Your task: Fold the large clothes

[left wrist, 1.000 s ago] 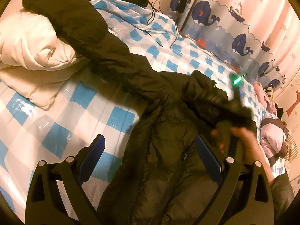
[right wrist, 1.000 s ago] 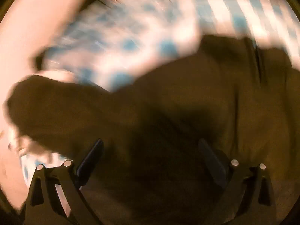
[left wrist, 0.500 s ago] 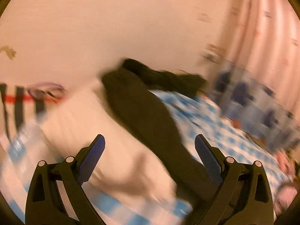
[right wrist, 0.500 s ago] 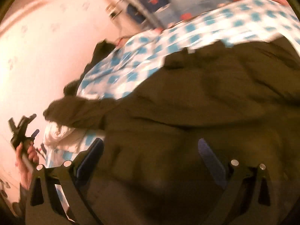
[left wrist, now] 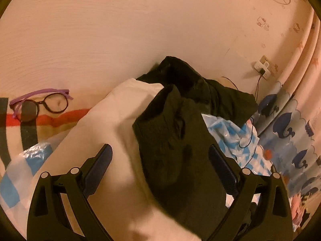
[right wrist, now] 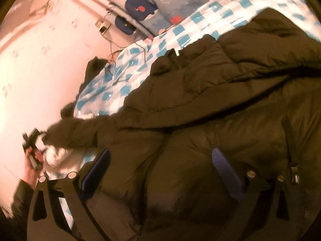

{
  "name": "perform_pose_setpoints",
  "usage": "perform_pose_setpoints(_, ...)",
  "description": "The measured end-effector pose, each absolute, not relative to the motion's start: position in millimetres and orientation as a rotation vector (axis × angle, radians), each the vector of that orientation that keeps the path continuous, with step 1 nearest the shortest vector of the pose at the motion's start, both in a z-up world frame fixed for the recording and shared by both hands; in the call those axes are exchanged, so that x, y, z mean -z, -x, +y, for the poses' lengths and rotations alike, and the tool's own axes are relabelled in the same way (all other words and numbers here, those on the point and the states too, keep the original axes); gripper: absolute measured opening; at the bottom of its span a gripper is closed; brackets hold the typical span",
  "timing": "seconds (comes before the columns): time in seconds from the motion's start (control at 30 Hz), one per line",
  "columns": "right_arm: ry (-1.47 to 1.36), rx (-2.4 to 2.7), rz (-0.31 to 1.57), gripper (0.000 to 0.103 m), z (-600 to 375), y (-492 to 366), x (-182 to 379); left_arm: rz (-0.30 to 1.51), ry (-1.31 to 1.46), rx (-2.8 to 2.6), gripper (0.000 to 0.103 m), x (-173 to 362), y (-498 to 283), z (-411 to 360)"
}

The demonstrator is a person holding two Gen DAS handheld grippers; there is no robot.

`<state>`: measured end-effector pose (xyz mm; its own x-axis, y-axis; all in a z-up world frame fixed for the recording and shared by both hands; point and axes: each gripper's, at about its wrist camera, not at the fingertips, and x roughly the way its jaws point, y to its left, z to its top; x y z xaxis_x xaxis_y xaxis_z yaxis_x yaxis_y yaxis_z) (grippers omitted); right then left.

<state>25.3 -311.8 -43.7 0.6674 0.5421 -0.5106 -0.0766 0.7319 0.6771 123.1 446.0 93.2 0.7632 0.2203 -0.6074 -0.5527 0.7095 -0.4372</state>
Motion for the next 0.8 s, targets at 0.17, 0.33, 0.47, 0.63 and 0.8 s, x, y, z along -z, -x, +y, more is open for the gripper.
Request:
perform_pose_setpoints(0.17, -0.779, -0.380, 0.756, 0.097, -327.0, -24.0, 50.0, 0.599, 0.715, -0.422, 0.037, -92.9, -139.3, 458.8)
perform_pose_setpoints(0.33, -0.802, -0.372, 0.752, 0.097, -329.4, -23.4, 49.1, 0.601, 0.729, -0.367, 0.007, -95.5, -140.1, 456.4)
perform_pose_setpoints(0.47, -0.846, -0.367, 0.738, 0.097, -333.5, -20.8, 46.9, 0.524, 0.710, -0.318, 0.006, -120.3, -131.3, 432.8)
perform_pose_setpoints(0.63, -0.862, -0.323, 0.706, 0.097, -341.8, -13.3, 37.8, 0.436, 0.646, -0.159, 0.005, -177.1, -131.4, 369.1)
perform_pose_setpoints(0.8, -0.916, -0.272, 0.708, 0.097, -356.0, -8.5, 37.5, 0.358, 0.558, 0.053, 0.005, -244.0, -137.2, 263.9)
